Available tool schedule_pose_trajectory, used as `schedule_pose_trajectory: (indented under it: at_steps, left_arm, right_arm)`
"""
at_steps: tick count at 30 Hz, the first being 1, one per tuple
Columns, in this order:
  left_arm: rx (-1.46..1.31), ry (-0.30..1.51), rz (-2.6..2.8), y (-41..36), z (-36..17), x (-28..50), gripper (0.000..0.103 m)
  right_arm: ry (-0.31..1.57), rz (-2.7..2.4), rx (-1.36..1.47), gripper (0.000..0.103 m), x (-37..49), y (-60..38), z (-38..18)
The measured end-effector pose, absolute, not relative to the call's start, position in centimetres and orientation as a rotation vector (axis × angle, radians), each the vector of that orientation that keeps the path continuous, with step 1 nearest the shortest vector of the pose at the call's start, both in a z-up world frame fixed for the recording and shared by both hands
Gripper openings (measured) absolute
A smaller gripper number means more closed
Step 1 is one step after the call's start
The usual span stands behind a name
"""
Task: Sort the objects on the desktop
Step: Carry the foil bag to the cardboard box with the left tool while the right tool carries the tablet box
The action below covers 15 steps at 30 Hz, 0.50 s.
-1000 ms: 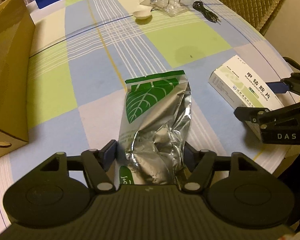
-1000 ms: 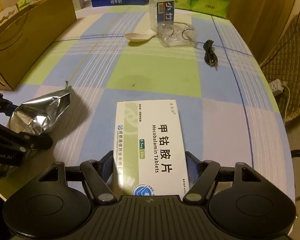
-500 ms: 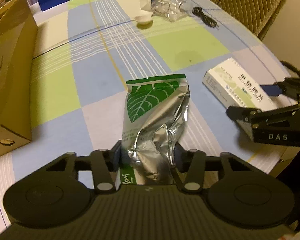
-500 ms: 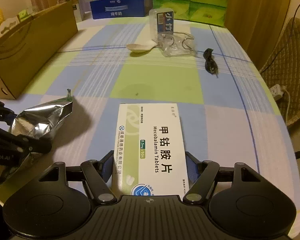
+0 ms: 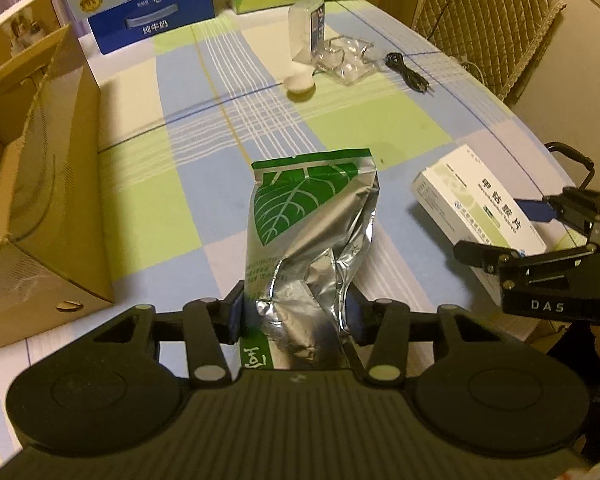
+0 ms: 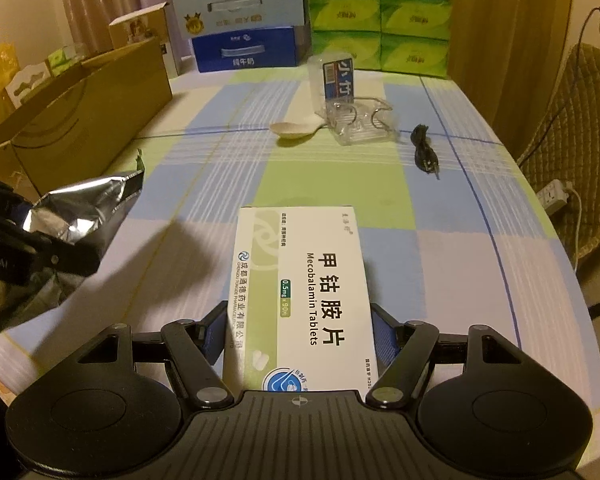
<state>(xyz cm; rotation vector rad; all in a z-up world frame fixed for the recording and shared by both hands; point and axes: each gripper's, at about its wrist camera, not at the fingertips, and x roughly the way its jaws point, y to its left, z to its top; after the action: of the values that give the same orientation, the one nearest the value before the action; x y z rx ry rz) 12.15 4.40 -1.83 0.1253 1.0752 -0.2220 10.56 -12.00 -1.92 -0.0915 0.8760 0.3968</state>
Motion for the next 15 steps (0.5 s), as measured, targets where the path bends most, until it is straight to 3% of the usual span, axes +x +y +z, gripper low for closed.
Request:
schedule_pose_trajectory:
  at_steps: [15]
  left_arm:
    - [0.110,1.013,-0.212,5.1,1.5,9.9,0.043]
  right_arm:
    - [0.813,0.402,-0.081,0.068,8.6,-10.5,2.9]
